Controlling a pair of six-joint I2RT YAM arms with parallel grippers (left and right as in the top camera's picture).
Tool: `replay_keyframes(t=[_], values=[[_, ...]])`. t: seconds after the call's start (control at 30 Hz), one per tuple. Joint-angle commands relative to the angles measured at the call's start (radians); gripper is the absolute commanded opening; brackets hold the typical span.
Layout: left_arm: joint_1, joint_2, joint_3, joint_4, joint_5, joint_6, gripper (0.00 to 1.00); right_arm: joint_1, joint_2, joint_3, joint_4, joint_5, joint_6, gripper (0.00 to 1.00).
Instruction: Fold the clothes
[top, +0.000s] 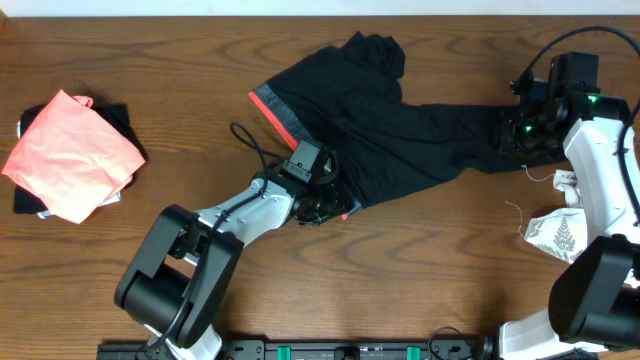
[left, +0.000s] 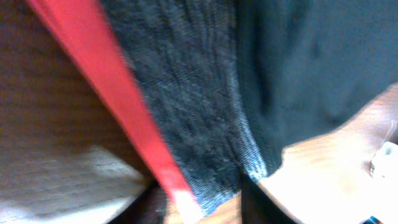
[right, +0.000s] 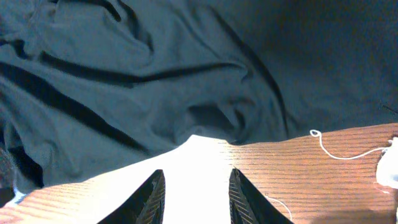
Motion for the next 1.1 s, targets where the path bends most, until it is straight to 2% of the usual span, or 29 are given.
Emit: replay_keyframes(t=[0.0, 0.03, 0.1, 0.4, 0.77, 1.07], values=[[-0.001, 0.031, -0.021, -0.006, -0.024, -0.006, 0.21, 0.010, 0.007, -0.003, -0.002, 0.008, -0.008, 0.33], [-0.001, 0.031, -0.021, -0.006, -0.024, -0.004, 0.13, 0.010, 0.007, -0.003, -0.003, 0.008, -0.008, 0.33], [-0.001, 0.030, -0.021, -0.006, -0.031, -0.004, 0.06, 0.012, 0.007, -0.003, -0.005, 0.008, -0.008, 0.33], [0.044, -0.042, -0.021, -0.027, -0.050, 0.059, 0.06, 0.014, 0.007, -0.003, -0.005, 0.008, -0.008, 0.33], [0.146, -0.323, -0.021, -0.347, -0.392, 0.076, 0.06, 0.014, 0.007, -0.003, -0.017, 0.008, -0.008, 0.33], [0.298, -0.370, -0.021, -0.475, -0.455, 0.135, 0.06, 0.014, 0.007, -0.003, -0.042, 0.012, -0.008, 0.34]])
